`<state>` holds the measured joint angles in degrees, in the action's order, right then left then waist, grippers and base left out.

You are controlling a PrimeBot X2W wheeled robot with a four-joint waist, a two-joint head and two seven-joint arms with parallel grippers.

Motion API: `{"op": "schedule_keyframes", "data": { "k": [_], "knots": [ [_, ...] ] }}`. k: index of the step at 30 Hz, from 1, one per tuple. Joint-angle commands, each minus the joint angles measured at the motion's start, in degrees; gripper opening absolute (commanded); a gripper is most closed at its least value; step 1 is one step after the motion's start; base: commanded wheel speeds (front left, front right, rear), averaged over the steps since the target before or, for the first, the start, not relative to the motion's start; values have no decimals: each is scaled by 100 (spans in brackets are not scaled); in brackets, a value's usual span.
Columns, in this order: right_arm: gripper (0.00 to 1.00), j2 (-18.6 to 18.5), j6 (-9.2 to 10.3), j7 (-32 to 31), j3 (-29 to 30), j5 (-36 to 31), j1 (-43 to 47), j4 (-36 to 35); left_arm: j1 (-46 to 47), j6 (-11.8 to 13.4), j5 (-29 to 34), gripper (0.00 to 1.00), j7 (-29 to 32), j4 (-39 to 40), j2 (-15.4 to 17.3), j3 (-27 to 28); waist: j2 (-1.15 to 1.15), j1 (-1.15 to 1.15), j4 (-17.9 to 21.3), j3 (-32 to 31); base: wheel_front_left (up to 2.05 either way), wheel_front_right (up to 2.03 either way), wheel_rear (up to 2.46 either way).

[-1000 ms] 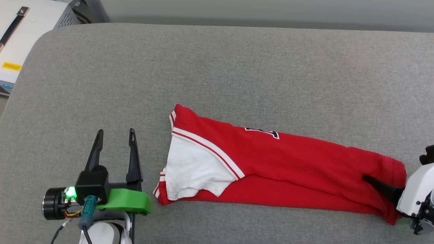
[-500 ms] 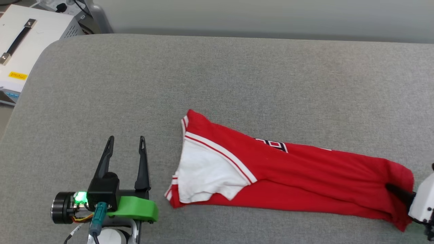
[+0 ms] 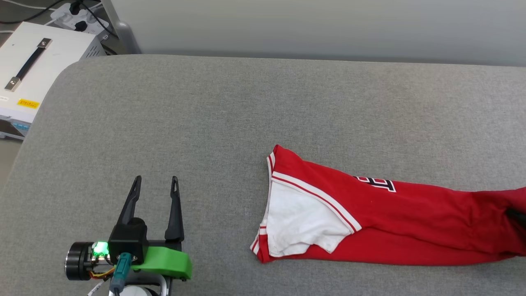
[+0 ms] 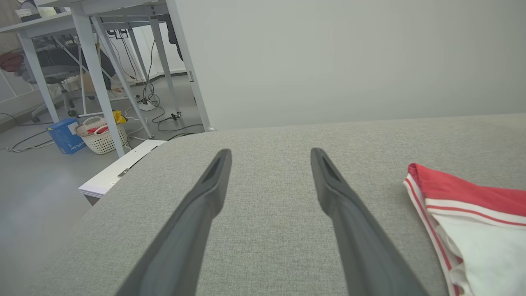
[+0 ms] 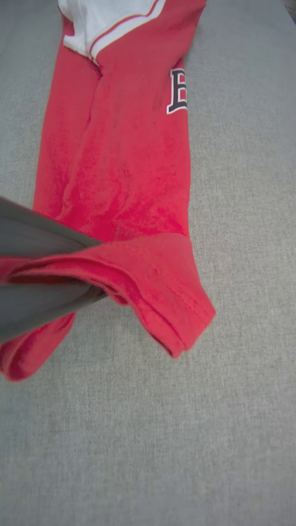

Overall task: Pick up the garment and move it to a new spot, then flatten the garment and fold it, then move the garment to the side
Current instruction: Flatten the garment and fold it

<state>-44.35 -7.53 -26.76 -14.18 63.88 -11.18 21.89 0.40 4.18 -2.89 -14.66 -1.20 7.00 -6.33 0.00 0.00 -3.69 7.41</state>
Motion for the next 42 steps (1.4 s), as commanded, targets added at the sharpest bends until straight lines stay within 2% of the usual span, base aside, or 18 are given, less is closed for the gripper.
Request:
{"op": "schedule_keyframes", "data": {
  "k": [1,9,13,17,25,33,39,42],
  "knots": [
    [0,-16,4,-49,-37,81,91,-258,-98,-44,52,100,-34,-10,-37,35,0,0,-5,-13,0,0,0],
    [0,194,4,-676,-498,-75,27,-1966,-35,-122,89,100,-34,4,-98,116,0,0,-18,126,0,0,0],
    [0,522,4,-938,-856,-409,-355,-2310,62,-158,102,100,-34,0,-156,88,0,0,-75,269,0,0,0],
    [0,921,4,-1151,-1297,-688,-849,-2326,161,-193,123,100,-34,-4,-191,70,0,0,-144,394,0,0,0],
    [0,1756,4,-1054,-2245,-1152,-1997,-1741,299,-208,132,100,-34,-24,-250,75,0,0,-206,621,0,0,0],
    [0,2470,4,-722,-3054,-1298,-2781,-541,503,-230,130,100,-34,-63,-316,-1,0,0,-344,812,0,0,0],
    [0,2666,4,-448,-3551,-1440,-2858,478,588,-218,134,100,-34,-76,-343,-12,0,0,-430,902,0,0,0],
    [0,2708,4,-209,-3761,-1414,-2840,696,573,-203,122,100,-34,-102,-353,9,0,0,-430,878,0,0,0]
  ]
}}
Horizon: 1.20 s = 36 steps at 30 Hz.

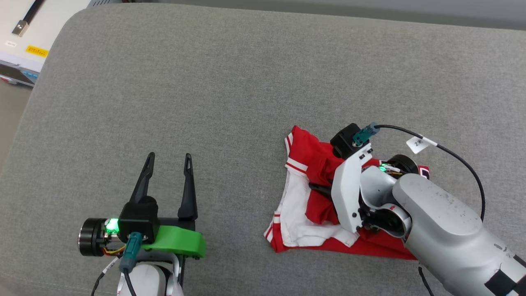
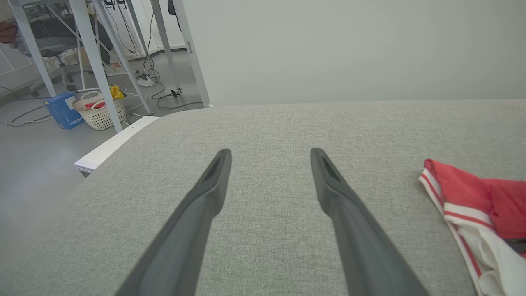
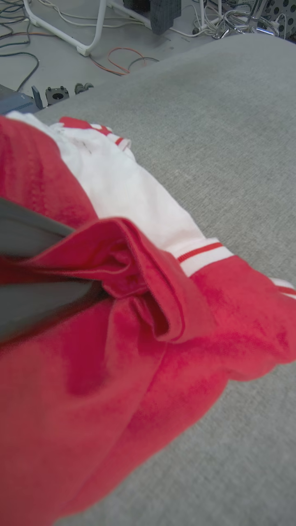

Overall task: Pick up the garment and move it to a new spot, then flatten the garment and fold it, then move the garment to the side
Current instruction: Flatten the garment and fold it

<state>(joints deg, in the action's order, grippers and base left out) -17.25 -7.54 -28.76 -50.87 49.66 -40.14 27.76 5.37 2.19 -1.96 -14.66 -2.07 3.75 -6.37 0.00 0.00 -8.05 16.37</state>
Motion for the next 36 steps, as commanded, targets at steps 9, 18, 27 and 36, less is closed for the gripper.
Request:
{"op": "schedule_keyframes", "data": {
  "k": [9,18,27,36],
  "knots": [
    [100,-340,5,1150,-380,154,17,-404,-61,-16,47,100,-34,-72,-25,146,0,0,202,-398,0,0,0],
    [100,-912,5,3077,836,-878,405,-1117,-308,-72,17,100,-34,-60,-5,303,0,0,536,-719,0,0,0],
    [100,-518,5,4247,3105,-2700,1603,-1306,-468,-126,55,100,-34,4,46,395,0,0,862,-961,0,0,0],
    [100,473,5,4372,4728,-3859,2994,-2377,-563,-153,76,100,-34,45,57,384,0,0,1034,-1091,0,0,0]
  ]
}}
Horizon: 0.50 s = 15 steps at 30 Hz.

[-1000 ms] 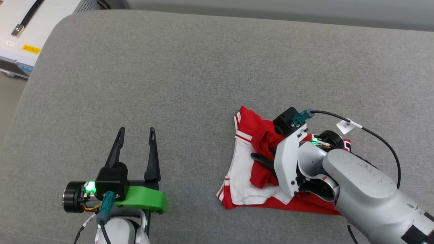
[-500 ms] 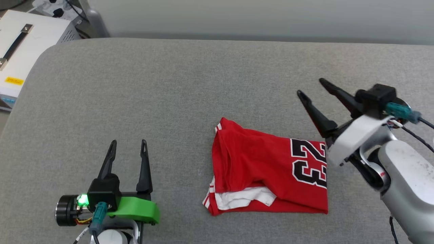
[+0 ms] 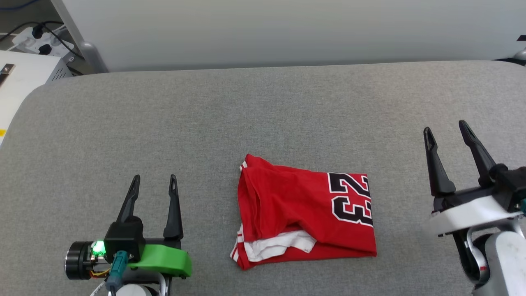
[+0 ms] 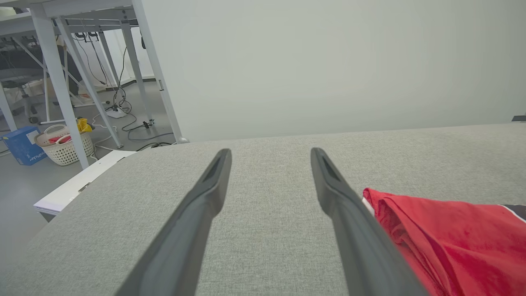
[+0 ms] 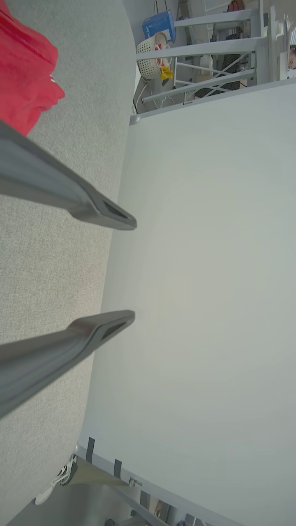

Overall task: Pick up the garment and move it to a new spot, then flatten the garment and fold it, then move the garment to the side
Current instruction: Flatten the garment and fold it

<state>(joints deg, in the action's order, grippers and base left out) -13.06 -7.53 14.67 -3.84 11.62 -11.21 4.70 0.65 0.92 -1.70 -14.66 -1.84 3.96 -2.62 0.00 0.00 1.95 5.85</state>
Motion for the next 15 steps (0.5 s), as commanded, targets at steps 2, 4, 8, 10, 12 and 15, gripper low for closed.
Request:
{"op": "schedule_keyframes", "data": {
  "k": [2,4,8,10,12,15],
  "knots": [
    [100,205,4,30,143,-179,377,-308,-122,-33,52,100,-34,64,39,4,0,0,41,-75,0,0,0],
    [100,366,4,31,216,-238,653,-434,-165,-34,51,100,-34,100,44,6,0,0,45,-115,0,0,0],
    [100,577,4,31,203,-248,1064,-514,-261,-24,21,100,-34,166,48,47,0,0,37,-181,0,0,0],
    [100,639,4,32,211,-263,1202,-536,-308,-37,4,100,-34,178,55,63,0,0,23,-205,0,0,0],
    [100,683,4,32,247,-278,1298,-547,-349,-57,-11,100,-34,161,60,73,0,0,9,-229,0,0,0],
    [100,715,4,32,273,-315,1398,-527,-384,-82,-23,100,-34,123,56,66,0,0,-15,-254,0,0,0]
  ]
}}
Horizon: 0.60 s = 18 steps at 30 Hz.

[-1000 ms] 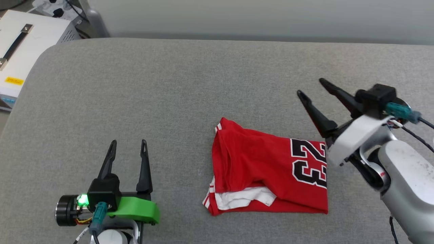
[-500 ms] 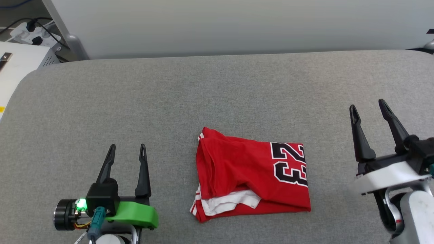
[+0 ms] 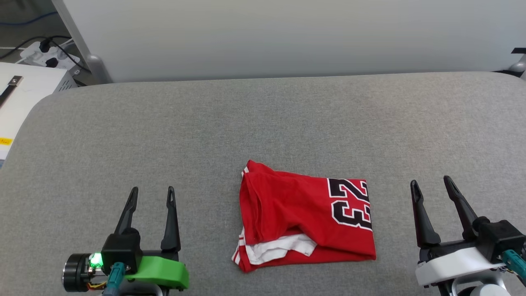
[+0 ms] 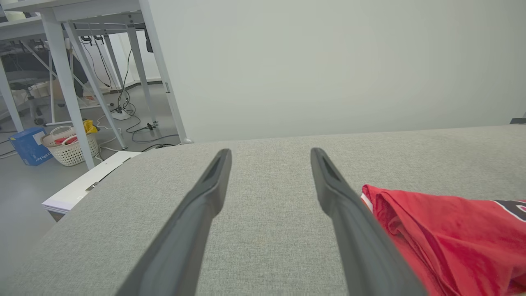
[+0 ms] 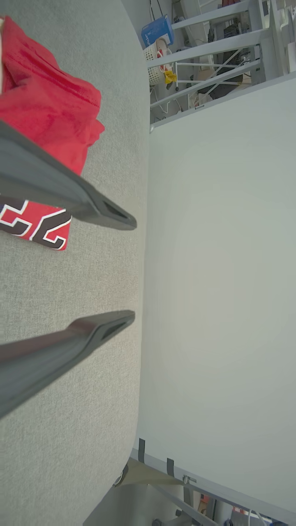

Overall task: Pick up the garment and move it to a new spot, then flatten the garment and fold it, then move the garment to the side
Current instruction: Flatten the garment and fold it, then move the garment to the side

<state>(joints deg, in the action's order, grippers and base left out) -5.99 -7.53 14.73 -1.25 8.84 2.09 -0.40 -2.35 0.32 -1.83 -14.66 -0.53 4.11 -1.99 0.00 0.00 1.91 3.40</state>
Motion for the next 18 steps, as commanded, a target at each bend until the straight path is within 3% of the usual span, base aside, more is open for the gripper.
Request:
{"op": "schedule_keyframes", "data": {
  "k": [1,9,14,18],
  "knots": [
    [100,13,4,26,13,-55,95,-8,-90,-28,-9,100,-34,-22,38,-2,0,0,-21,-16,0,0,0],
    [100,3,4,27,58,-67,48,41,-95,-28,-9,100,-34,-94,16,-27,0,0,-70,-43,0,0,0],
    [100,-349,4,27,81,-3,-510,-53,-43,-43,-1,100,-34,-130,16,-21,0,0,-99,-7,0,0,0],
    [100,-863,4,-202,-58,339,-1155,52,14,-61,15,100,-34,-150,9,-61,0,0,-165,74,0,0,0]
  ]
}}
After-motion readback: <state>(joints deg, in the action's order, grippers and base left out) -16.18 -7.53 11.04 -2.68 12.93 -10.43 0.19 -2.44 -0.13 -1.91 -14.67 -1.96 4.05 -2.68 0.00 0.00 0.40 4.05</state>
